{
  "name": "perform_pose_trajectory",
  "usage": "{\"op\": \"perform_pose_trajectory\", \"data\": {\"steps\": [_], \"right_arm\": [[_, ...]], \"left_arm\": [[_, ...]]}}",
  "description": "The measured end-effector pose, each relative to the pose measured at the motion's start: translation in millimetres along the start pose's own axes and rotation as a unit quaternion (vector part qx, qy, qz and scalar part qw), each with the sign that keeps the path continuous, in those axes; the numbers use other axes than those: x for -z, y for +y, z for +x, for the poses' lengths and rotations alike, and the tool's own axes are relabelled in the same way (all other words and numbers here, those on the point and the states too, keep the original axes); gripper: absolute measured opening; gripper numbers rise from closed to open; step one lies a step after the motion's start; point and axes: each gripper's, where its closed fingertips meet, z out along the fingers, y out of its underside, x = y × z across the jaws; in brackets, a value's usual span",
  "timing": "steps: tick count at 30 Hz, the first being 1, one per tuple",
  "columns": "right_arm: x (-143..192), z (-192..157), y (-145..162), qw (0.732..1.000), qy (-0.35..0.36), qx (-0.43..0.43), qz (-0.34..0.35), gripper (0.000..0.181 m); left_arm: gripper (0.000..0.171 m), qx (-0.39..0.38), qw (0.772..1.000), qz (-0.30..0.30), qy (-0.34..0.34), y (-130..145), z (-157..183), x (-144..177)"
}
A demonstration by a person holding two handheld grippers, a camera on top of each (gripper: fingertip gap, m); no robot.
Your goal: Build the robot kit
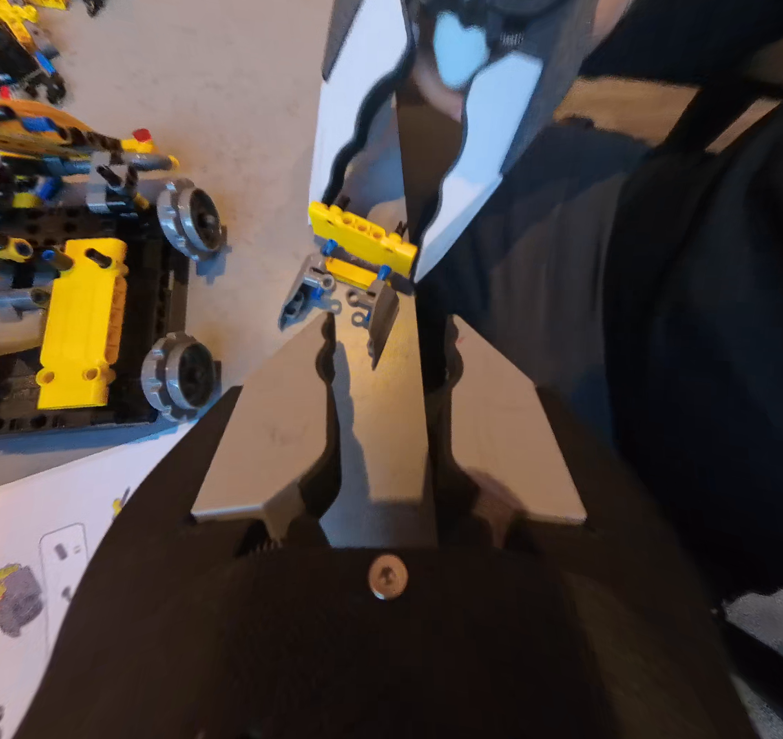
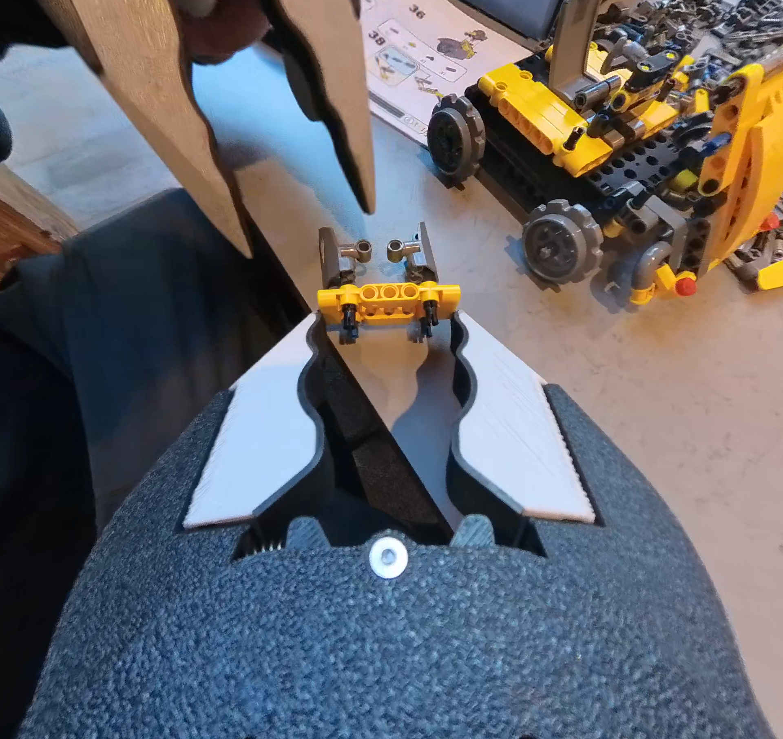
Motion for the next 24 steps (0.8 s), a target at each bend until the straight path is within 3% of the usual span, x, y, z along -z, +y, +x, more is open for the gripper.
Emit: {"op": "perform_pose_trajectory", "data": {"steps": [5,16,24], "right_arm": [[6,3,0,1.0,-0.014,-0.015,0.003,0.059],[5,4,10,0.997,-0.062,-0.024,-0.043,0.059],[3,4,2,0.994,-0.1,-0.041,-0.016,0.06]], "left_arm": [[0.037,-0.03,0.997,-0.071,-0.014,21,-2,-16],[0.012,-0.011,0.998,-0.036,0.053,17,0,-12],[0.015,-0.01,0.997,-0.041,0.06,14,2,-21]]}}
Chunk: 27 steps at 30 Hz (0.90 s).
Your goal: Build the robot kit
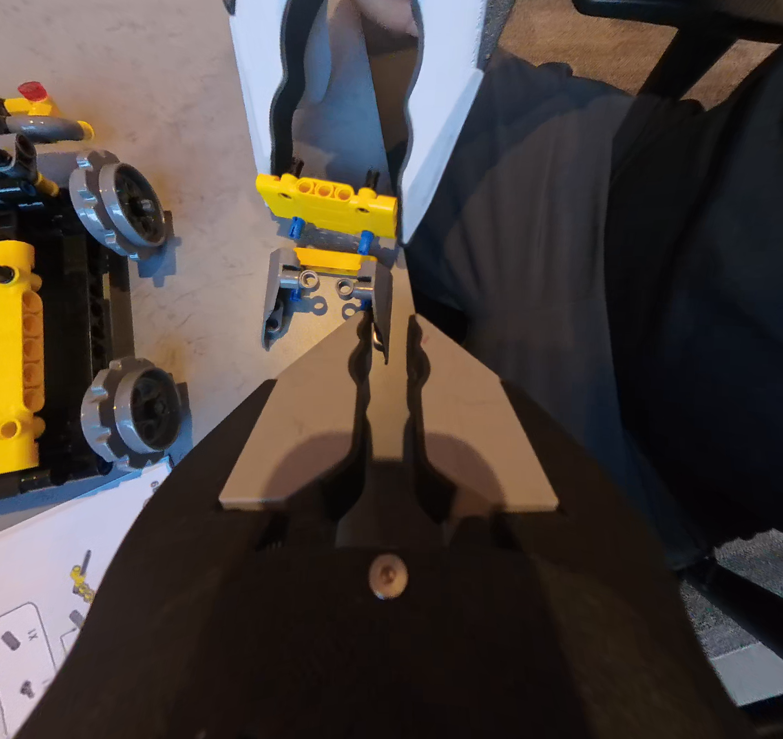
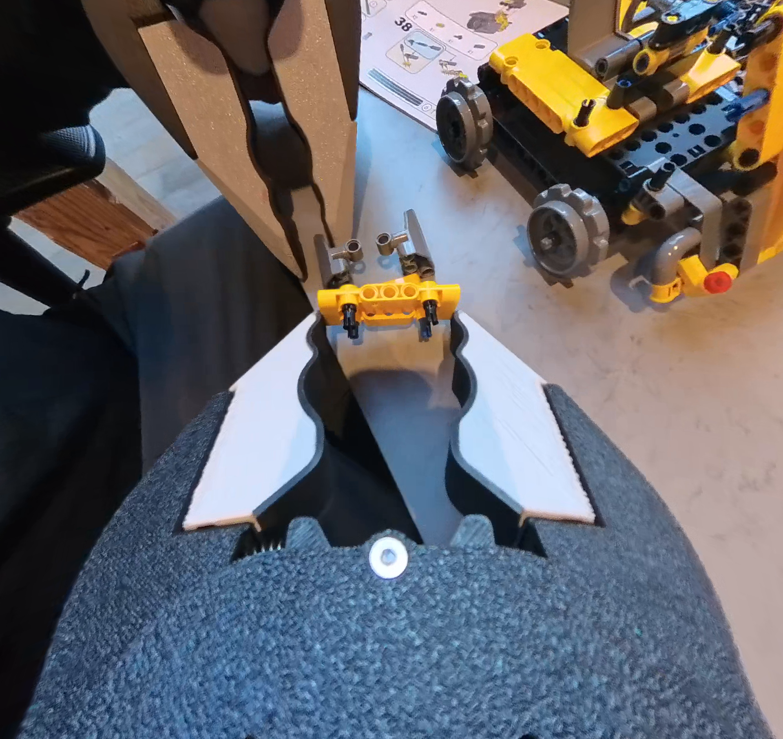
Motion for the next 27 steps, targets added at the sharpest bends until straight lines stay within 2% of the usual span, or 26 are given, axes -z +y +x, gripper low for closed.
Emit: {"op": "perform_pose_trajectory", "data": {"steps": [2,4,8,13,16,20,22,25,27], "right_arm": [[-3,-2,0,1.0,-0.015,0.006,-0.001,0.059],[-5,-9,-2,0.999,-0.036,0.006,-0.002,0.059],[-9,-21,0,0.999,-0.036,0.018,-0.009,0.059],[-10,-41,-5,0.998,-0.05,0.031,0.0,0.059],[0,-32,-14,0.999,-0.014,0.025,0.021,0.059],[13,-10,-19,0.997,0.068,0.02,0.044,0.059],[14,-6,-17,0.993,0.104,0.031,0.044,0.059],[12,-4,-13,0.988,0.143,0.053,0.031,0.059],[9,-7,-12,0.986,0.151,0.065,0.024,0.059]], "left_arm": [[0.006,-0.01,1.0,-0.006,0.005,1,0,1],[0.006,-0.022,1.0,-0.019,0.01,4,0,3],[0.008,-0.037,0.998,-0.047,0.002,12,-5,11],[0.02,-0.007,0.996,-0.06,-0.066,28,-24,31],[0.025,0.048,0.99,-0.037,-0.131,30,-34,47],[0.023,0.077,0.982,0.063,-0.161,-15,-9,48],[0.019,0.141,0.97,0.093,-0.175,-31,-7,44],[0.022,0.211,0.955,0.165,-0.125,-59,4,37],[0.023,0.217,0.952,0.161,-0.146,-62,-1,33]]}}
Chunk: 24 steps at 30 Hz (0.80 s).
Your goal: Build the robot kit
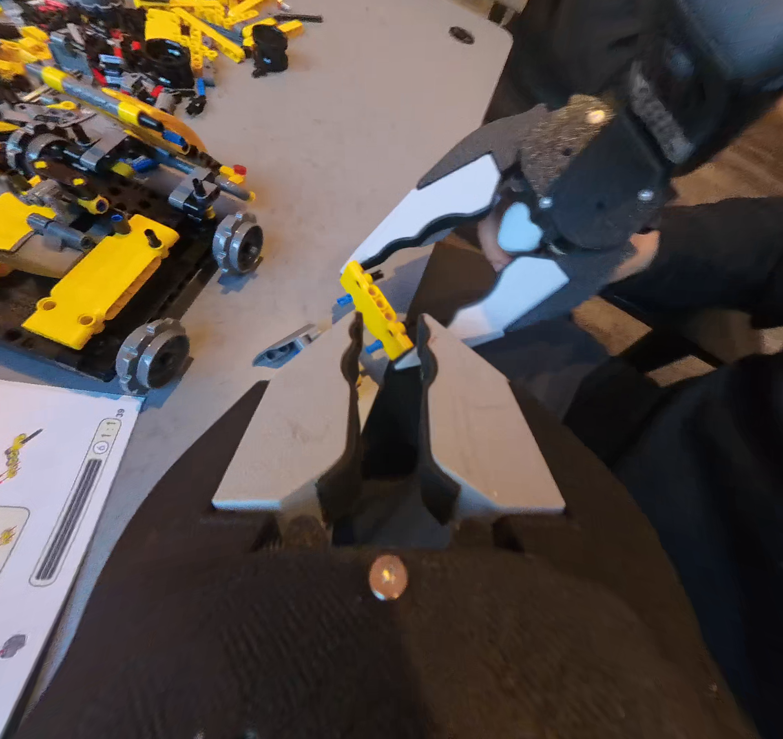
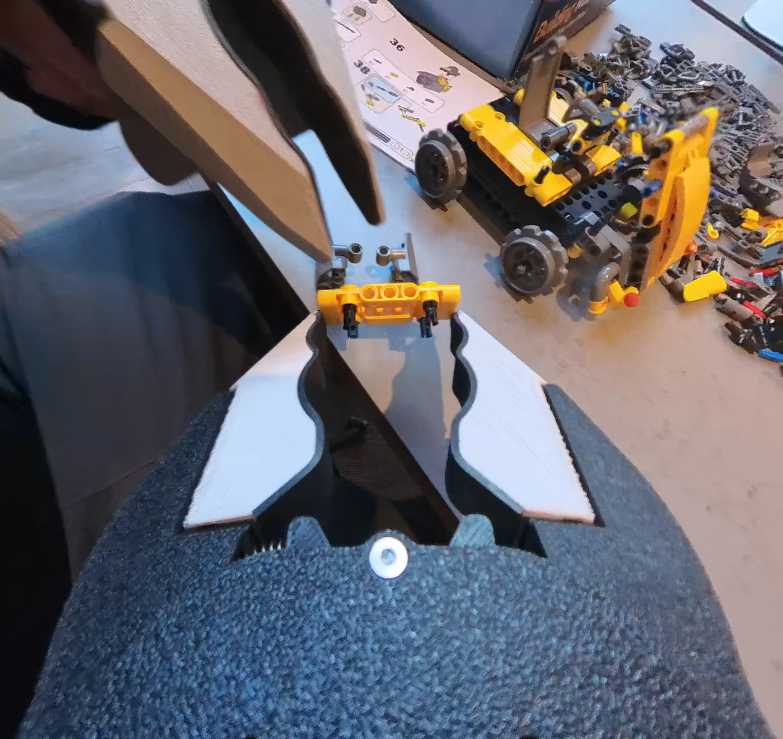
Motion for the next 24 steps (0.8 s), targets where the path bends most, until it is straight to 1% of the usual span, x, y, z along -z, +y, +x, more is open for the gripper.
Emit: {"op": "perform_pose_trajectory", "data": {"steps": [2,5,12,15,18,21,24], "right_arm": [[0,-2,-3,1.0,0.011,0.014,0.003,0.059],[2,0,-6,0.999,0.037,0.037,0.004,0.059],[4,1,-5,0.991,0.097,0.092,-0.007,0.059],[2,-1,-2,0.994,0.082,0.069,-0.006,0.059],[1,-4,1,0.998,0.055,0.037,-0.002,0.059],[2,-4,0,0.998,0.055,0.036,0.001,0.059],[1,-3,0,0.998,0.055,0.035,0.0,0.059]], "left_arm": [[0.028,-0.002,0.999,-0.025,-0.026,6,-5,-8],[0.029,0.008,0.999,-0.042,-0.019,12,0,-19],[0.018,0.044,0.999,-0.018,-0.014,11,-2,-29],[0.011,0.036,0.999,-0.027,-0.016,15,-5,-29],[0.011,0.034,0.998,-0.05,-0.006,19,-6,-30],[0.011,0.039,0.997,-0.06,0.009,18,-6,-29],[0.011,0.036,0.997,-0.068,0.009,19,-7,-30]]}}
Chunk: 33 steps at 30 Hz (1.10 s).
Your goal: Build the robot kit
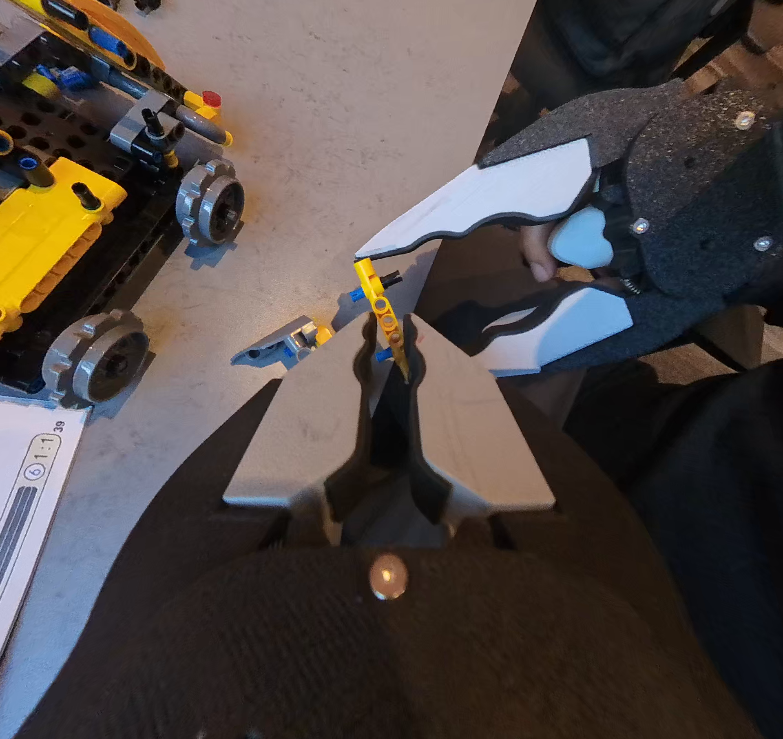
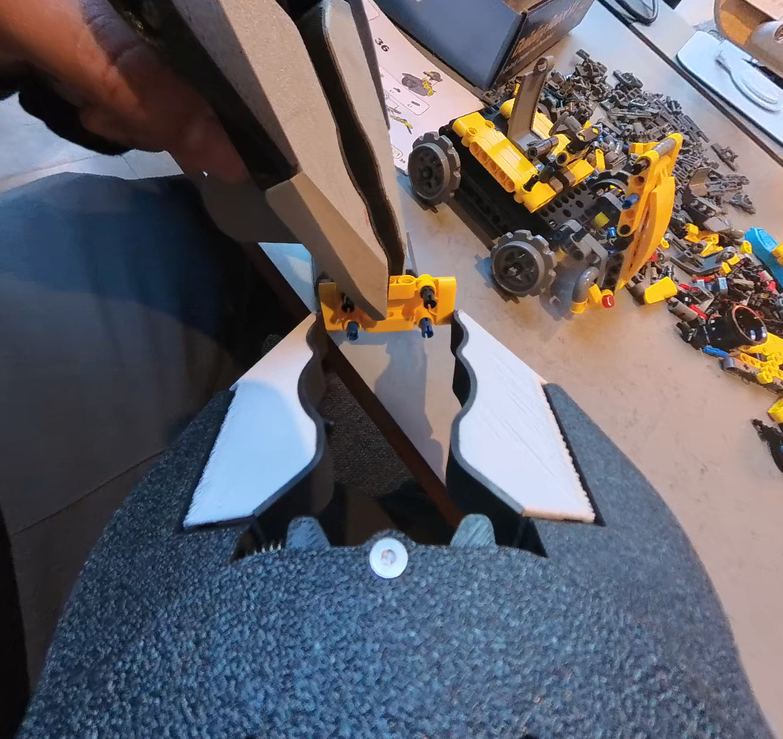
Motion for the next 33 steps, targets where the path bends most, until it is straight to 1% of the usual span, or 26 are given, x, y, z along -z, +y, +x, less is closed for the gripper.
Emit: {"op": "perform_pose_trajectory", "data": {"steps": [5,6,8,11,13,15,17,19,23,25,29,32,33], "right_arm": [[-1,-2,3,1.0,-0.01,0.0,-0.005,0.058],[0,-3,4,1.0,-0.018,0.005,-0.008,0.055],[6,-7,7,0.998,-0.054,0.02,-0.012,0.051],[21,-10,8,0.993,-0.117,0.01,-0.004,0.05],[30,-2,2,0.992,-0.122,0.008,0.018,0.046],[40,3,-6,0.991,-0.122,0.038,0.041,0.043],[48,0,-13,0.987,-0.13,0.078,0.058,0.03],[50,-9,-14,0.982,-0.145,0.11,0.057,0.024],[48,-21,-5,0.974,-0.17,0.145,0.03,0.022],[48,-21,1,0.971,-0.174,0.16,0.022,0.022],[47,-29,7,0.965,-0.202,0.163,0.023,0.022],[43,-32,10,0.964,-0.2,0.175,0.024,0.009],[43,-33,11,0.963,-0.2,0.179,0.024,0.009]], "left_arm": [[0.01,-0.007,1.0,-0.01,-0.008,4,-2,-2],[0.008,-0.013,1.0,-0.015,-0.014,6,-4,-1],[0.006,-0.042,0.998,-0.023,-0.027,9,-5,2],[0.006,-0.08,0.996,-0.035,-0.02,14,2,8],[0.006,-0.109,0.993,-0.05,-0.018,18,6,9],[0.006,-0.138,0.987,-0.073,-0.025,24,8,9],[0.006,-0.176,0.981,-0.082,-0.027,25,14,8],[0.006,-0.209,0.973,-0.096,-0.035,28,18,6],[0.006,-0.271,0.953,-0.12,-0.057,34,23,4],[0.006,-0.284,0.95,-0.123,-0.052,36,27,4],[0.006,-0.284,0.953,-0.106,-0.024,35,37,6],[0.006,-0.286,0.952,-0.106,-0.023,35,36,6],[0.006,-0.288,0.951,-0.109,-0.022,36,36,6]]}}
